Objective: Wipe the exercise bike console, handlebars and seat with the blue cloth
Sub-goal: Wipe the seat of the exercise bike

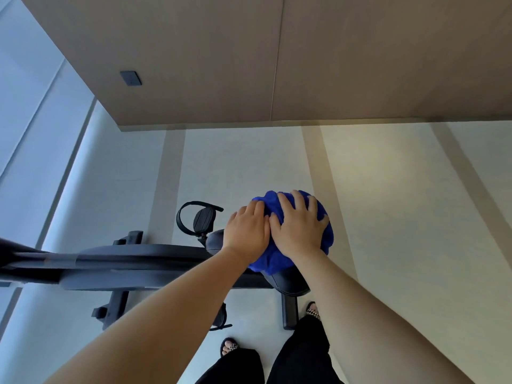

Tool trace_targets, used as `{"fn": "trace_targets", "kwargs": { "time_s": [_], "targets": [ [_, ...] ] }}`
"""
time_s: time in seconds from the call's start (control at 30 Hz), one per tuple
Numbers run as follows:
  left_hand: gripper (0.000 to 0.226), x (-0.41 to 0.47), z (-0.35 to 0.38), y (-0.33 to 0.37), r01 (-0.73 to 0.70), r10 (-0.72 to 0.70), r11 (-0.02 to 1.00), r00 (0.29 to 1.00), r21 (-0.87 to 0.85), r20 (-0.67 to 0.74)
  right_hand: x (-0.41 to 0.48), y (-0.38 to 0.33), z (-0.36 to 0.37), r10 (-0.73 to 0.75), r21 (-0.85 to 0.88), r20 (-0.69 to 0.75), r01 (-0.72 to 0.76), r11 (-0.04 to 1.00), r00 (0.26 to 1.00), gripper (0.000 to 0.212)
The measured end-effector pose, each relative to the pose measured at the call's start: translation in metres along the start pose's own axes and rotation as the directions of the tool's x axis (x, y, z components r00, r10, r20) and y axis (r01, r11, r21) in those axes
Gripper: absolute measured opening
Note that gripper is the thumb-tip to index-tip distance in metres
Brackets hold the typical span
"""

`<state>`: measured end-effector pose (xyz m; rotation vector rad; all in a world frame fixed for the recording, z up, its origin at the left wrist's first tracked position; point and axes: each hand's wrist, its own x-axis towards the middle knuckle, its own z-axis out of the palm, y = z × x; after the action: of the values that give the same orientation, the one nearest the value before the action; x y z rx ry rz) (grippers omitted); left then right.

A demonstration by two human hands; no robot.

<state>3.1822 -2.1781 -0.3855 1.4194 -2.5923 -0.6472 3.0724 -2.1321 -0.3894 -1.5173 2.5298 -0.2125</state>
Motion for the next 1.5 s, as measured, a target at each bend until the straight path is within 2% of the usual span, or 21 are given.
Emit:
{"fn": "trace_targets", "kwargs": {
  "time_s": [0.23,0.33,0.5,0.67,0.77,0.97,1.17,1.27,1.4,1.5],
  "targets": [
    [0.034,0.021,0.002,0.0,-0.041,0.038,0.994,0.999,0.097,0.029,0.024,0.004,0.001,-0.032,0.03,0.037,0.031,0.999,0.999,0.042],
    [0.032,0.025,0.002,0.003,0.004,-0.006,0.997,1.0,0.074,0.019,0.037,0.013,-0.001,-0.144,0.083,0.068,0.138,0.987,0.987,0.041],
    [0.035,0.029,0.0,0.011,0.118,-0.12,0.993,0.99,0.029,0.072,0.065,0.024,-0.007,-0.296,0.222,0.219,0.248,0.943,0.93,0.034],
    [0.034,0.023,-0.002,0.013,0.18,-0.176,0.983,0.979,-0.034,0.099,0.06,0.021,-0.01,-0.298,0.209,0.162,0.262,0.942,0.941,0.033],
    [0.037,0.013,-0.002,0.015,0.185,-0.182,0.982,0.98,-0.041,0.083,0.046,0.018,-0.015,-0.218,0.145,0.138,0.198,0.969,0.966,0.037],
    [0.047,-0.008,0.002,0.011,0.08,-0.091,0.987,0.993,0.136,0.072,0.014,0.015,-0.019,-0.02,0.065,0.211,0.006,0.998,0.977,0.056],
    [0.053,-0.028,-0.01,-0.005,-0.182,0.143,0.931,0.979,0.315,0.145,-0.032,-0.002,-0.018,0.21,-0.065,0.142,-0.203,0.977,0.967,0.06],
    [0.05,-0.041,-0.019,-0.018,-0.314,0.261,0.868,0.948,0.386,0.184,-0.056,-0.019,-0.016,0.26,-0.13,0.079,-0.249,0.96,0.962,0.058],
    [0.045,-0.053,-0.032,-0.036,-0.405,0.356,0.833,0.914,0.377,0.195,-0.083,-0.042,-0.01,0.291,-0.16,0.037,-0.282,0.946,0.956,0.057],
    [0.038,-0.061,-0.039,-0.047,-0.452,0.407,0.831,0.892,0.325,0.198,-0.1,-0.061,-0.006,0.328,-0.116,0.02,-0.323,0.939,0.945,0.059]
  ]
}}
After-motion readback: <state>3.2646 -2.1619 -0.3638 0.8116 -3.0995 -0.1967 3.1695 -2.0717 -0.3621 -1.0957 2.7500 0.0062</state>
